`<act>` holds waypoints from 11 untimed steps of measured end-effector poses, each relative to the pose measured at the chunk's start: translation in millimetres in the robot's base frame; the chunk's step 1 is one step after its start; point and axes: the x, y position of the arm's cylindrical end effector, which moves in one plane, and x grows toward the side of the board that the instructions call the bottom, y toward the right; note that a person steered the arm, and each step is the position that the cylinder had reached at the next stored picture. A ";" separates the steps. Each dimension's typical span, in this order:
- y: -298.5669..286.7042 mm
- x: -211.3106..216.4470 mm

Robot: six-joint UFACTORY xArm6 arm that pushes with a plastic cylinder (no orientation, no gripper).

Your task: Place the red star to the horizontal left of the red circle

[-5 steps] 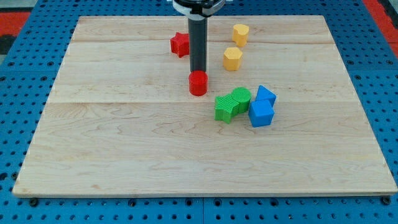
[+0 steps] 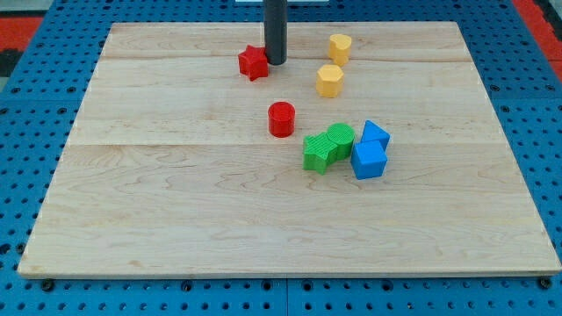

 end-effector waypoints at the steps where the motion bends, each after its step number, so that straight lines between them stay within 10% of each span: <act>1: -40.8 8.5; 3: -71.2 54.1; 5: -108.6 -0.6; 8: -114.3 80.6; 10: -162.8 281.0; 11: -134.5 258.4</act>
